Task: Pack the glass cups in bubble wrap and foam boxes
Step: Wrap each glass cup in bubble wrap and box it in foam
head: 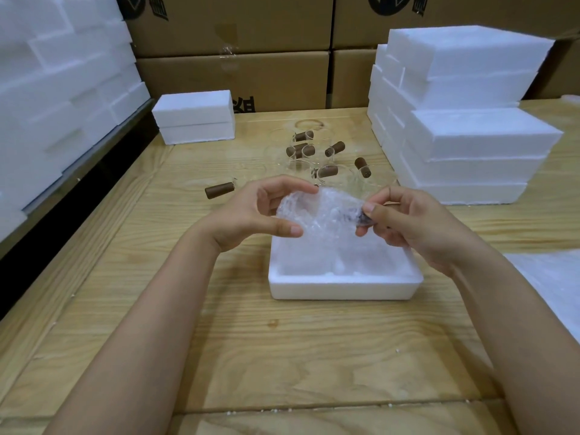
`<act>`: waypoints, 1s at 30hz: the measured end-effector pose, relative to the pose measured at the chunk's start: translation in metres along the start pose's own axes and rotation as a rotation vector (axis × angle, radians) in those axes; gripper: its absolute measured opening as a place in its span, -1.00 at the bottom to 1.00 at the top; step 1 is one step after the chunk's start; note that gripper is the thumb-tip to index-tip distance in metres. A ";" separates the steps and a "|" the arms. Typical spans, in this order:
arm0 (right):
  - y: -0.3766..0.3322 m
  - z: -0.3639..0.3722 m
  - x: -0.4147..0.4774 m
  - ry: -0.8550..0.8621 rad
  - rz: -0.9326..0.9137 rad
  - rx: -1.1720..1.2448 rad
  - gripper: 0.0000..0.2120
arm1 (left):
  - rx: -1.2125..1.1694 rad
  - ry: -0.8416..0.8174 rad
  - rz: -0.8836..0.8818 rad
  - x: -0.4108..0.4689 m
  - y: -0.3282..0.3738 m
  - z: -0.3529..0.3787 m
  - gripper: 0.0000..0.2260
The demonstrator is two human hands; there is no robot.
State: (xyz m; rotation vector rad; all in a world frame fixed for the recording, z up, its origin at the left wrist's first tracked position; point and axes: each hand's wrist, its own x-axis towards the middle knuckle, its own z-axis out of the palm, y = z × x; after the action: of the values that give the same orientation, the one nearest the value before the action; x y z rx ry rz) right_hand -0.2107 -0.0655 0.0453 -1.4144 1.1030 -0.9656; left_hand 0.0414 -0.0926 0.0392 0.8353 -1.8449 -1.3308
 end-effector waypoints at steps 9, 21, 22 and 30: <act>-0.001 -0.002 -0.001 -0.057 0.022 -0.106 -0.90 | 0.055 -0.066 -0.051 0.000 0.000 0.000 -0.63; 0.007 -0.002 -0.004 -0.143 -0.048 -0.476 -0.90 | 0.258 -0.119 -0.178 -0.003 -0.008 -0.001 -0.71; 0.007 -0.001 -0.004 -0.130 -0.061 -0.487 -0.89 | 0.256 -0.121 -0.176 -0.002 -0.007 0.000 -0.71; 0.010 0.002 -0.004 -0.027 -0.156 -0.600 -0.89 | 0.081 -0.098 -0.126 -0.006 -0.014 0.008 -0.69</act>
State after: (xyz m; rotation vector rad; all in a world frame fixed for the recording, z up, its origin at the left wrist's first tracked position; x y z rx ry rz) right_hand -0.2112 -0.0613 0.0357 -2.0129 1.3425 -0.7453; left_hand 0.0390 -0.0874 0.0226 0.9573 -1.9610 -1.4053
